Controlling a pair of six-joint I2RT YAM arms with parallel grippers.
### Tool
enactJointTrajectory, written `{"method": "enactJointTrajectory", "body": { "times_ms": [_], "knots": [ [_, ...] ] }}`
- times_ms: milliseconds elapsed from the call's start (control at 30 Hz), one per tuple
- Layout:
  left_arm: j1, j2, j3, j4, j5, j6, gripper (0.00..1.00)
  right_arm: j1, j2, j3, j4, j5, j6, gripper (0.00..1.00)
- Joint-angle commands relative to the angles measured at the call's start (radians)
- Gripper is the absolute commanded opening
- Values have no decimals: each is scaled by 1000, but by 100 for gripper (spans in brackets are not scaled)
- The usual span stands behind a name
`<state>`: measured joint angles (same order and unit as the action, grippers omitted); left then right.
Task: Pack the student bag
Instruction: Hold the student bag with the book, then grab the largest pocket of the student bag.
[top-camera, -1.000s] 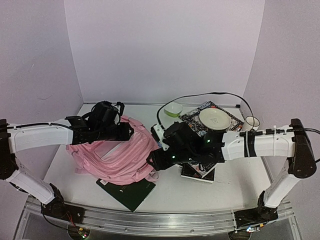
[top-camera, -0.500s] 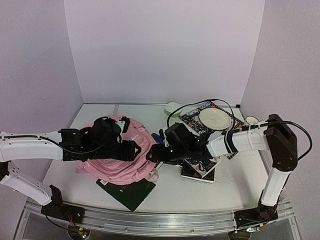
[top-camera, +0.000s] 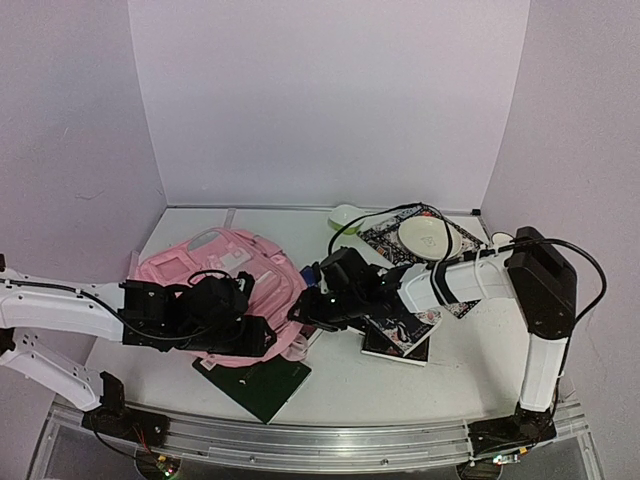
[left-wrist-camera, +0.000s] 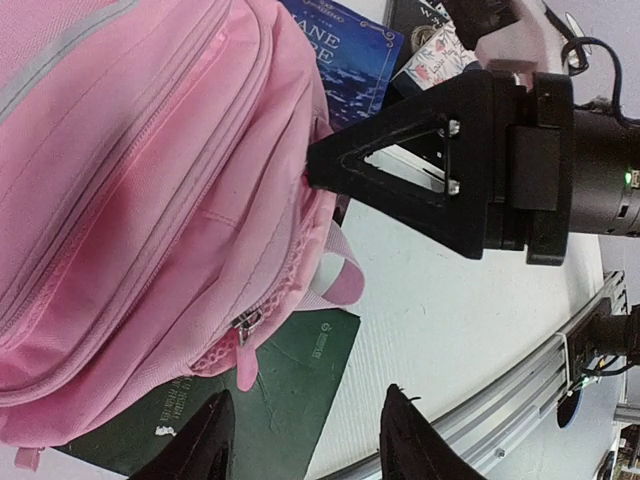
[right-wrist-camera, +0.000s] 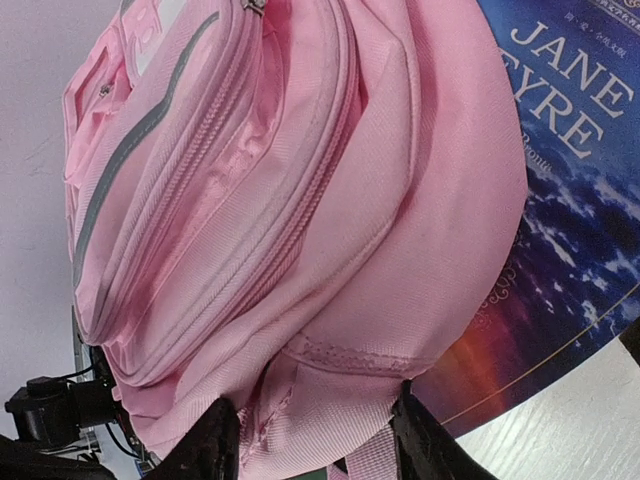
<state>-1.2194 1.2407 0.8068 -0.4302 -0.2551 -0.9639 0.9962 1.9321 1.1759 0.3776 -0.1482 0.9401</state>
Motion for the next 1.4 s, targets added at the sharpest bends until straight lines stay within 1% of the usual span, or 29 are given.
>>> {"method": "enactJointTrajectory", "body": {
  "times_ms": [0,33,100,300,500,800,1000,1133,1200,1267,1367],
  "knots": [
    [-8,3,-32,-22,-18,-113,49,0,20,40,31,-24,21,31],
    [-8,9,-38,-22,-26,-123,49,1,21,42,32,-26,21,27],
    [-9,26,-46,-22,-42,-138,48,0,22,43,33,-29,22,22],
    [-9,108,-28,-12,-95,-136,45,1,25,39,43,-39,29,13],
    [-9,177,5,21,-116,-112,38,1,28,35,53,-51,36,12],
    [-9,212,22,107,-109,-98,27,1,35,17,91,-75,68,11],
    [-9,252,43,152,-77,-91,27,1,38,6,126,-94,93,8],
    [-9,249,52,178,-66,-85,27,0,39,-6,146,-103,111,7],
    [-12,239,48,190,-61,-91,28,1,39,-13,157,-104,119,7],
    [-17,228,42,196,-65,-99,30,0,39,-18,165,-102,124,4],
    [-28,218,36,200,-84,-104,31,1,39,-22,171,-96,129,0]
  ]
}}
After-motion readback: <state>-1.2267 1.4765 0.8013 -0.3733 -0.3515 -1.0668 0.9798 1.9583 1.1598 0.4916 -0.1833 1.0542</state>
